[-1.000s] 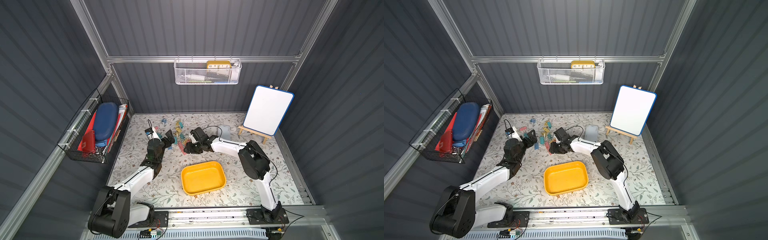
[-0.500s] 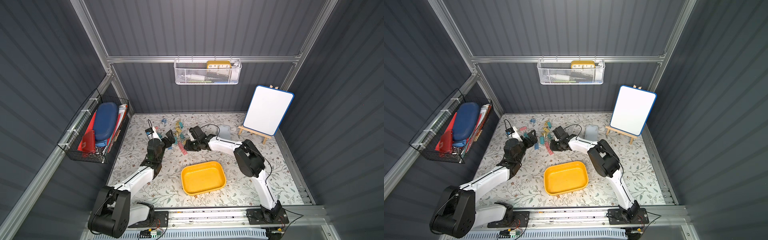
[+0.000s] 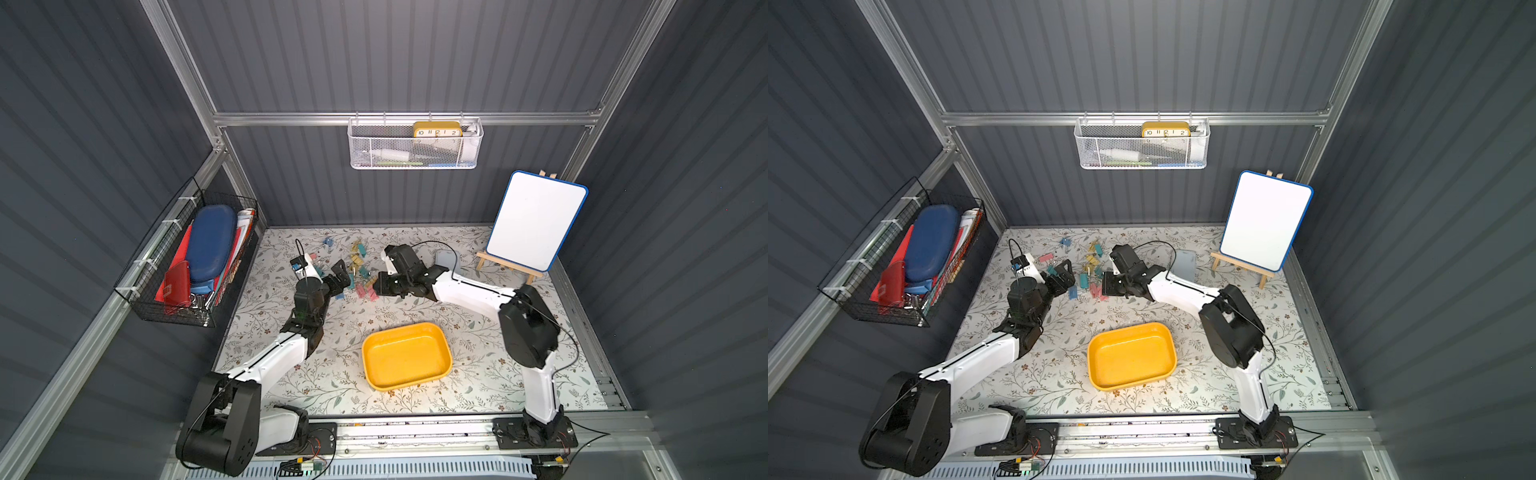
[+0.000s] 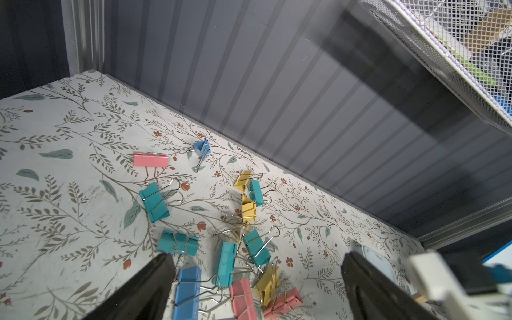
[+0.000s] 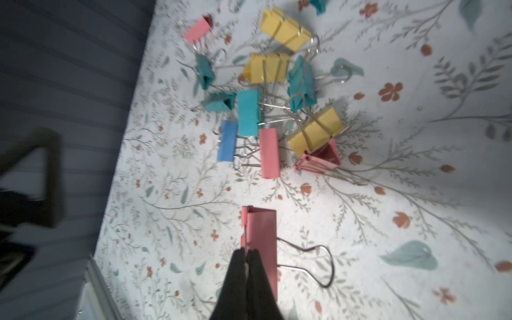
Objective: Put the binder clips in the storage box
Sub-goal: Pick up the binder clip at the center of the board, then place the binder clip in the storage box.
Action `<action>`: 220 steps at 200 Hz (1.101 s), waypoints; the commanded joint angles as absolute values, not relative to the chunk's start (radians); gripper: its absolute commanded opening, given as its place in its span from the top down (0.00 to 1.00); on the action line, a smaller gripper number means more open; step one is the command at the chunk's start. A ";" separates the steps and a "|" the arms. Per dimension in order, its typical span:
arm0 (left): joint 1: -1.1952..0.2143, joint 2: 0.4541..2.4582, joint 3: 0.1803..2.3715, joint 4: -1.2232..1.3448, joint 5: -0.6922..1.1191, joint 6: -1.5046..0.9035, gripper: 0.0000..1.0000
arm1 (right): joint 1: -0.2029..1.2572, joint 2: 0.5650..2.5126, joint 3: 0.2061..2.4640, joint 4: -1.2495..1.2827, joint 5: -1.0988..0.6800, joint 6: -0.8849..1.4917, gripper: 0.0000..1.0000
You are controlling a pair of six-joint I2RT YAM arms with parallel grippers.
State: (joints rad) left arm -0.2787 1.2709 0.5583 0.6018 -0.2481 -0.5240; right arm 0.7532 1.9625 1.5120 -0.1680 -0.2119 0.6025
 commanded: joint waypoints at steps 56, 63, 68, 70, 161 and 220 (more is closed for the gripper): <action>-0.276 1.273 0.576 0.610 -0.211 -0.490 0.01 | 1.031 1.422 1.007 -0.132 0.051 0.930 1.00; -0.276 1.273 0.574 0.612 -0.210 -0.489 0.01 | 1.067 1.413 0.986 -0.133 0.072 0.955 1.00; -0.276 1.274 0.572 0.615 -0.211 -0.485 0.00 | 1.091 1.414 0.976 -0.133 0.084 0.967 1.00; -0.276 1.273 0.571 0.616 -0.210 -0.484 0.01 | 1.099 1.415 0.973 -0.132 0.088 0.971 1.00; -0.276 1.305 0.581 0.630 -0.194 -0.468 0.01 | 1.172 1.694 0.937 0.094 0.132 1.031 1.00; -0.276 1.323 0.603 0.600 -0.193 -0.466 0.01 | 1.172 1.750 0.889 0.191 0.118 1.070 0.90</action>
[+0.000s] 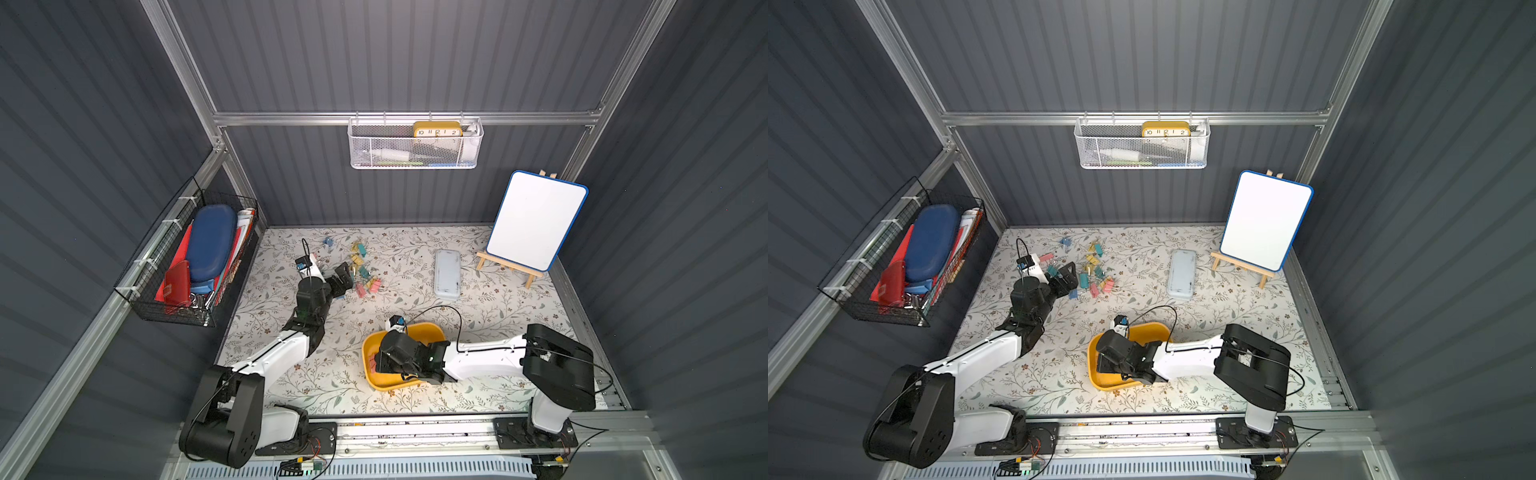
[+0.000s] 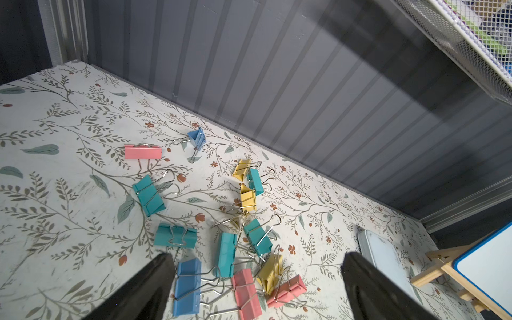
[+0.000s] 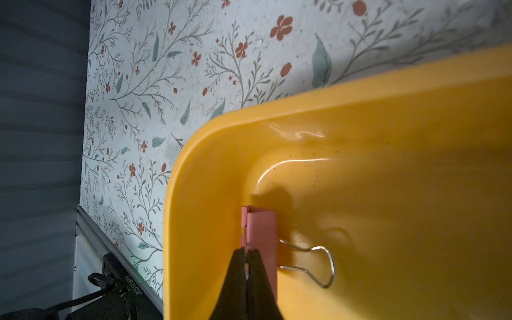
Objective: Put the binder clips in the storage box
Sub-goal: Place the binder clip in the storage box, then pick up the binder clip at the center of the board.
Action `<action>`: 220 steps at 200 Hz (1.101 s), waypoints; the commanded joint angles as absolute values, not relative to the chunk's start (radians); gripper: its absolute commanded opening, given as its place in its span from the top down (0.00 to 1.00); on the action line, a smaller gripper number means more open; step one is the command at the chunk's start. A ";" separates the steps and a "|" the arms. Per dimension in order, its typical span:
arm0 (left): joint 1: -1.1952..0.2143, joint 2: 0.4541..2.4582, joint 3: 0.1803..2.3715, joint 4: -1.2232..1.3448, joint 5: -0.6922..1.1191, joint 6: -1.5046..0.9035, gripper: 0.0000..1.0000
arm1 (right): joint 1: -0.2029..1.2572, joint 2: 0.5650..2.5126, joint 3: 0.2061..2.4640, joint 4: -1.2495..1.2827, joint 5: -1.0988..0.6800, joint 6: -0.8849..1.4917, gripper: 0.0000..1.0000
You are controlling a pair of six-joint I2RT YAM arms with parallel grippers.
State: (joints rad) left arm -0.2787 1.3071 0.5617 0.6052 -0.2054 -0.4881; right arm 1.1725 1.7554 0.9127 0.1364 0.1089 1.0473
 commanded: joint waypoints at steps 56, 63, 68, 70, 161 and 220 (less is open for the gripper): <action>-0.276 1.311 0.605 0.579 -0.215 -0.481 0.01 | 1.168 1.522 0.932 -0.085 0.381 0.844 0.60; -0.276 1.303 0.604 0.571 -0.234 -0.491 0.01 | 1.165 1.494 0.944 -0.096 0.444 0.771 0.59; -0.276 1.297 0.602 0.568 -0.248 -0.500 0.01 | 1.161 1.481 0.950 -0.089 0.476 0.700 0.58; -0.276 1.293 0.599 0.568 -0.252 -0.504 0.01 | 1.158 1.478 0.954 -0.086 0.486 0.672 0.58; -0.276 1.189 0.545 0.525 -0.471 -0.597 0.01 | 0.881 2.095 1.743 -0.359 0.007 0.368 0.53; -0.276 1.200 0.559 0.509 -0.464 -0.600 0.01 | 0.840 2.343 1.943 -0.312 0.019 0.396 0.52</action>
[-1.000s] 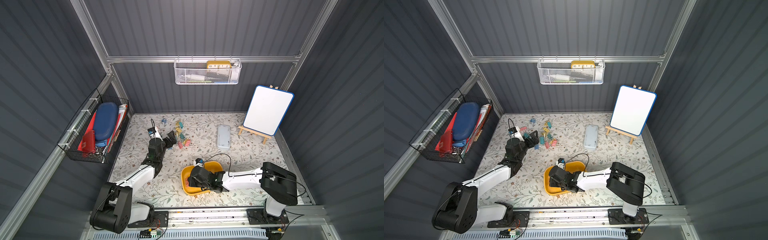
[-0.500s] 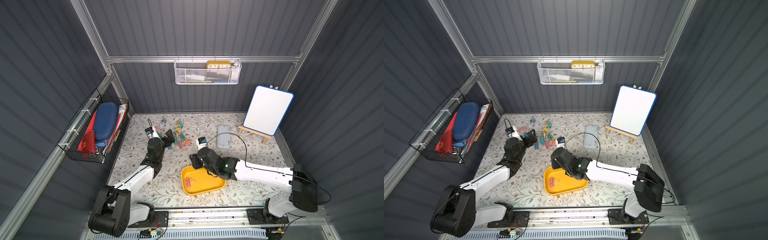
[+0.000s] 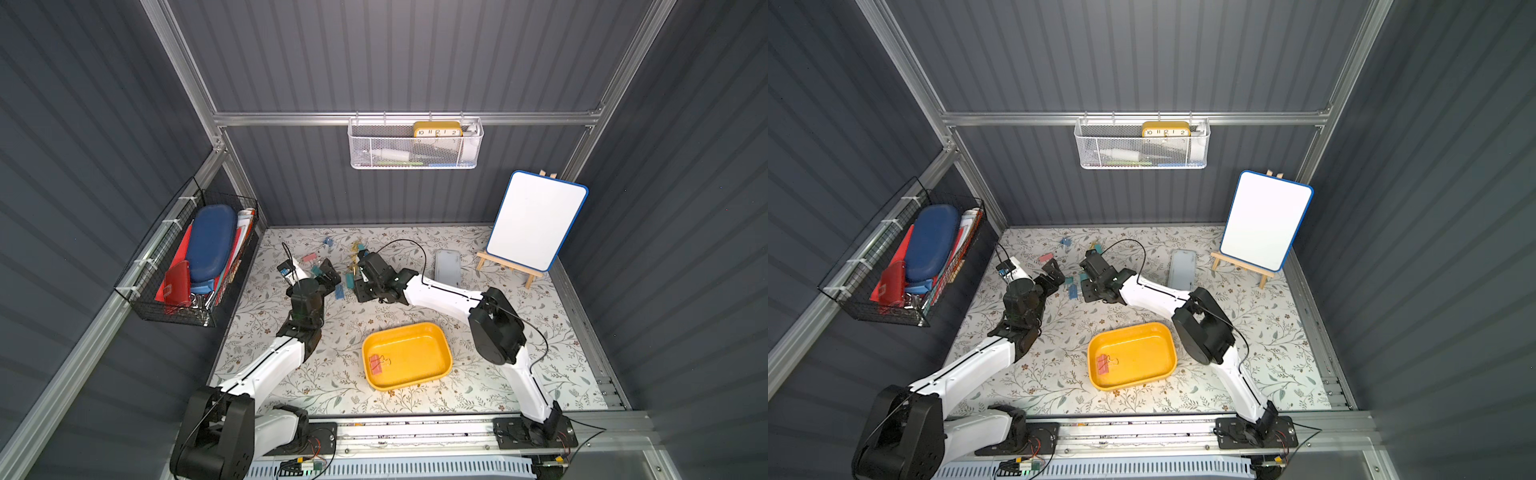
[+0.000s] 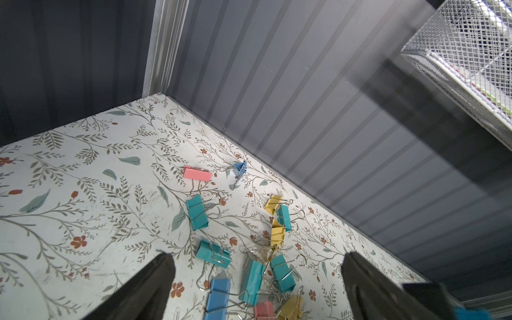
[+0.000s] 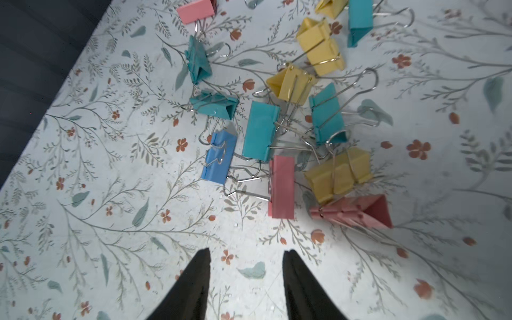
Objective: Put the binder clips in the storage box
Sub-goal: Pick up the binder clip at the center of the board, then place the binder clip in the storage box.
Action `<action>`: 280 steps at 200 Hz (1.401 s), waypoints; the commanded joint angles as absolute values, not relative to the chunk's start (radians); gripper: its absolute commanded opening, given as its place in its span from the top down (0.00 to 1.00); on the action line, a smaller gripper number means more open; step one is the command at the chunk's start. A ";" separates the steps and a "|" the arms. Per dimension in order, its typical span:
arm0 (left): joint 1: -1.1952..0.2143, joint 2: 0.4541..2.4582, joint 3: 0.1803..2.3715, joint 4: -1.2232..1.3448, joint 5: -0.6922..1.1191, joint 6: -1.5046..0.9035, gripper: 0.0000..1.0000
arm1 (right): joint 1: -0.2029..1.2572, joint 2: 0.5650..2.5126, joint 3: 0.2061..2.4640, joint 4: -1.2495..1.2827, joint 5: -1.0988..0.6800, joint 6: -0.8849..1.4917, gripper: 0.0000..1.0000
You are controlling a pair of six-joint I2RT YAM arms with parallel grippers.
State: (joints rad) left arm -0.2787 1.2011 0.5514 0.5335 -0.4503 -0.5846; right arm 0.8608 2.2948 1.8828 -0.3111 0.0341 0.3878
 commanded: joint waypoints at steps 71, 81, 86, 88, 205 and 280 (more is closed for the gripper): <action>-0.276 1.190 0.560 0.506 -0.460 -0.601 0.01 | 0.828 2.457 2.050 -0.291 0.022 0.410 0.58; -0.276 1.192 0.560 0.507 -0.459 -0.601 0.01 | 0.826 2.460 2.055 -0.286 0.024 0.410 0.65; -0.276 1.195 0.560 0.506 -0.460 -0.601 0.01 | 0.825 2.460 2.059 -0.289 0.024 0.412 0.70; -0.276 1.195 0.561 0.505 -0.460 -0.601 0.01 | 0.825 2.460 2.060 -0.290 0.024 0.412 0.71; -0.276 1.187 0.552 0.528 -0.418 -0.595 0.01 | 0.824 1.857 1.507 -0.110 -0.012 0.464 1.00; -0.276 1.183 0.542 0.554 -0.376 -0.594 0.01 | 0.851 1.310 0.934 -0.022 -0.131 0.718 1.00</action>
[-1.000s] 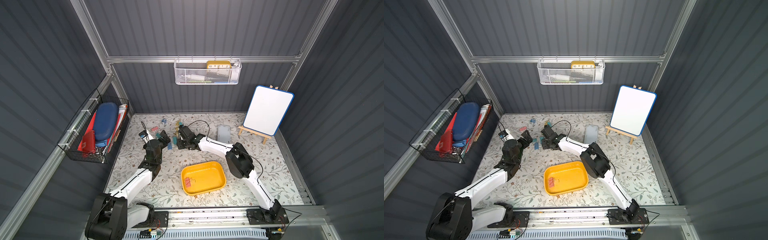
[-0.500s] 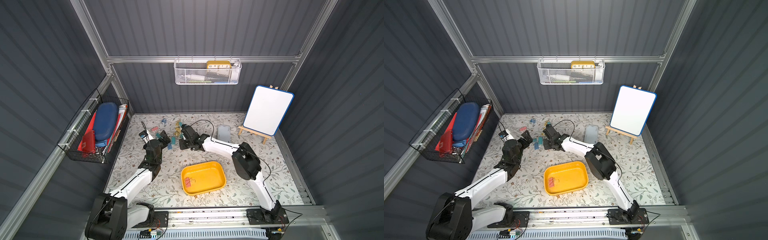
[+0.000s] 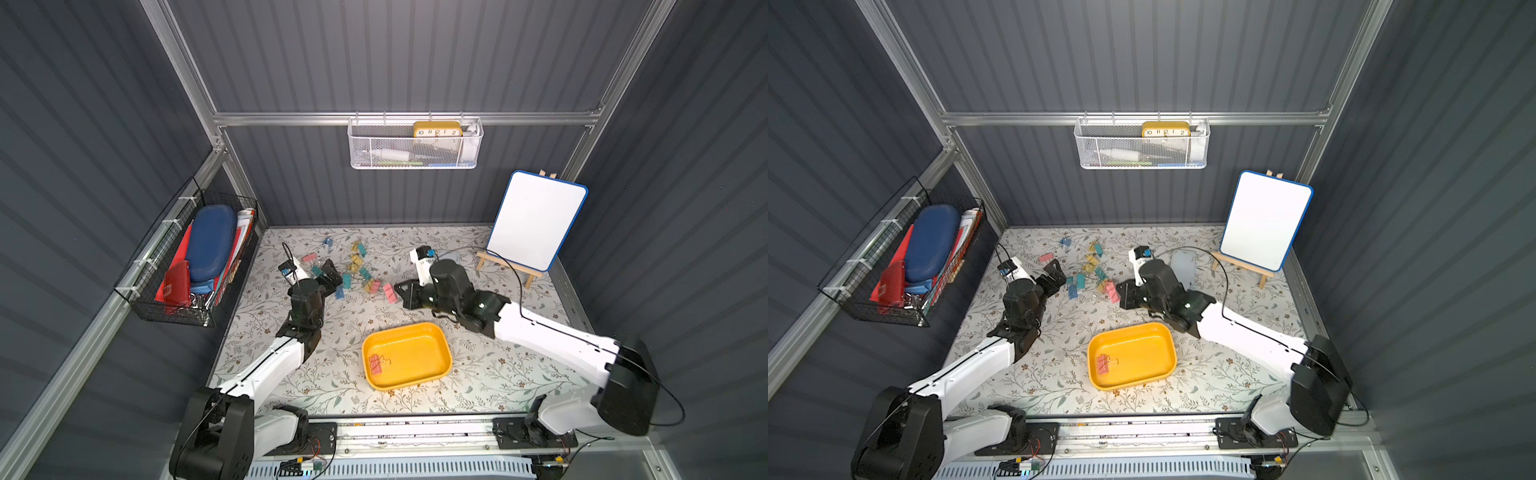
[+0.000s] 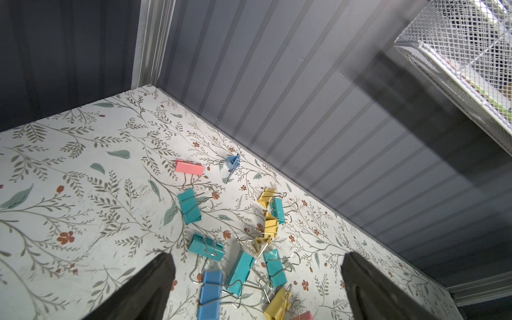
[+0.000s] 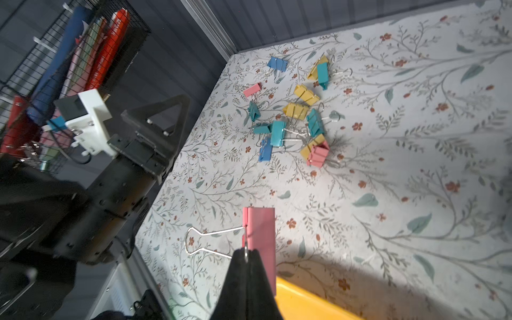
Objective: Put the binder clips in the storage box
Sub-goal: Place the binder clip in the storage box.
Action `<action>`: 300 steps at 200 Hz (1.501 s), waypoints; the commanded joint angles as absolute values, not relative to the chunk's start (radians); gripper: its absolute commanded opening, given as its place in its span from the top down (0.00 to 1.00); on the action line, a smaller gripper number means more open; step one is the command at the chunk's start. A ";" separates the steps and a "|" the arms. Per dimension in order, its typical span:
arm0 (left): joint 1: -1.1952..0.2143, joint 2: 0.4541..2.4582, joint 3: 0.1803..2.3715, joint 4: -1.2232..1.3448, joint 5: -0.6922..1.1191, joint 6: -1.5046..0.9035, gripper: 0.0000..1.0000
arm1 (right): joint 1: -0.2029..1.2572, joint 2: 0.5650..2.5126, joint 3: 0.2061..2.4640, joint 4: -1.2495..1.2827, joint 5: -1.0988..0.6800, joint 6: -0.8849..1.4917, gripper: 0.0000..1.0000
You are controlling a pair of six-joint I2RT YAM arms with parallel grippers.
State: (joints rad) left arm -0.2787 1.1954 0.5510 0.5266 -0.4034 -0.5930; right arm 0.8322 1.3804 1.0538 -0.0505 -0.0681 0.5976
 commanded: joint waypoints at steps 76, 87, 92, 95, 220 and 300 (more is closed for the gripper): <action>-0.276 1.216 0.549 0.562 -0.368 -0.588 0.01 | 0.878 1.429 0.716 0.271 -0.236 0.911 1.00; -0.276 1.215 0.549 0.561 -0.370 -0.588 0.01 | 0.883 1.464 0.720 0.276 -0.236 0.911 1.00; -0.276 1.215 0.549 0.561 -0.371 -0.586 0.01 | 0.886 1.478 0.719 0.279 -0.234 0.910 1.00; -0.276 1.214 0.549 0.561 -0.371 -0.587 0.01 | 0.887 1.486 0.719 0.283 -0.228 0.910 1.00; -0.276 1.206 0.550 0.557 -0.367 -0.583 0.01 | 0.966 1.643 0.700 0.352 -0.151 0.927 0.81; -0.276 1.194 0.544 0.561 -0.359 -0.587 0.01 | 0.944 1.399 0.886 -0.079 0.222 0.536 0.55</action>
